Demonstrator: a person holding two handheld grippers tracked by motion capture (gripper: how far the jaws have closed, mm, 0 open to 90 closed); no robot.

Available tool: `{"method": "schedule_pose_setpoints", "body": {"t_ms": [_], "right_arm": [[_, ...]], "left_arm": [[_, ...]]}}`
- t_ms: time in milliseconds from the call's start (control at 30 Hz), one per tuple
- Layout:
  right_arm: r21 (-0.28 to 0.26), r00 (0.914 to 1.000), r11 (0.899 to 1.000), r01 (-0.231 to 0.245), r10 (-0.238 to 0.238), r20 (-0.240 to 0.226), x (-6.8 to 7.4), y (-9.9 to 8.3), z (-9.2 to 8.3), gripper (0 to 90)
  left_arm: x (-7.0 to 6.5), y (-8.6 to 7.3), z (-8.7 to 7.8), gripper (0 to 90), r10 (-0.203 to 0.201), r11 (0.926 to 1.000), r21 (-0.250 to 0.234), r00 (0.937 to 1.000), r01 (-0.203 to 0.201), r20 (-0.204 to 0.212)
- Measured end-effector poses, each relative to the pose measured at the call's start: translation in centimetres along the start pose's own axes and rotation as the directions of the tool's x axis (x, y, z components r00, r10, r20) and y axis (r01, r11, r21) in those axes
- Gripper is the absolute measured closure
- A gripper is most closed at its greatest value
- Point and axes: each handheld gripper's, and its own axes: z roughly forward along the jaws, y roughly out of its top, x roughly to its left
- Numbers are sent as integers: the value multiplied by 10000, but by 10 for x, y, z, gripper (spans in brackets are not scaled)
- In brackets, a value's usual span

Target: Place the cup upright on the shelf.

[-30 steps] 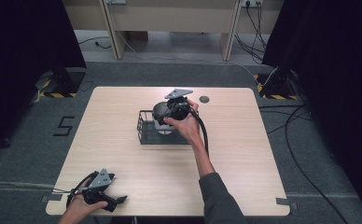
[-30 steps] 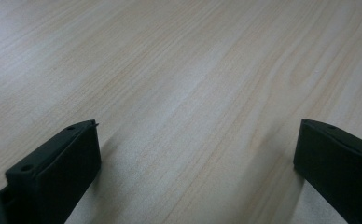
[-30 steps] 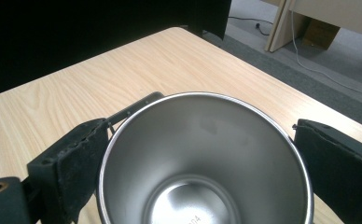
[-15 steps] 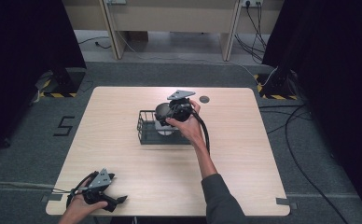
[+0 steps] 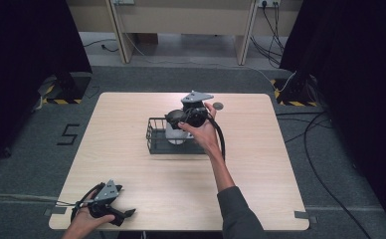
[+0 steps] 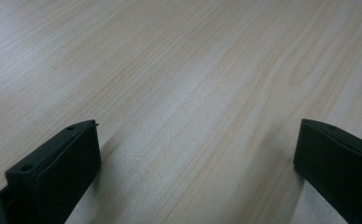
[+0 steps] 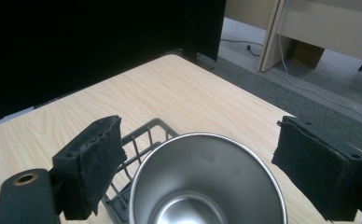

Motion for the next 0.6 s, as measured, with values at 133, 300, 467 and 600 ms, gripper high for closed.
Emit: {"method": "schedule_pose_setpoints", "body": {"t_ms": [133, 300, 467, 600], "right_arm": [[-263, 9999, 9996, -138, 136, -75, 1, -4, -8, 150], [-441, 9998, 9989, -164, 159, -113, 0, -10, -21, 150], [-497, 9998, 9986, -186, 181, -106, 1, -15, -33, 150], [-602, 9996, 9980, -212, 202, -176, 3, -18, -41, 150]], "left_arm": [[0, 0, 0, 0, -1, 10000, -8, 10000, 1, -7], [0, 0, 0, 0, -2, 10000, -11, 10000, 2, -10], [0, 0, 0, 0, -15, 10000, -12, 10000, 15, -2], [0, 0, 0, 0, -16, 10000, -10, 10000, 16, 0]]}}
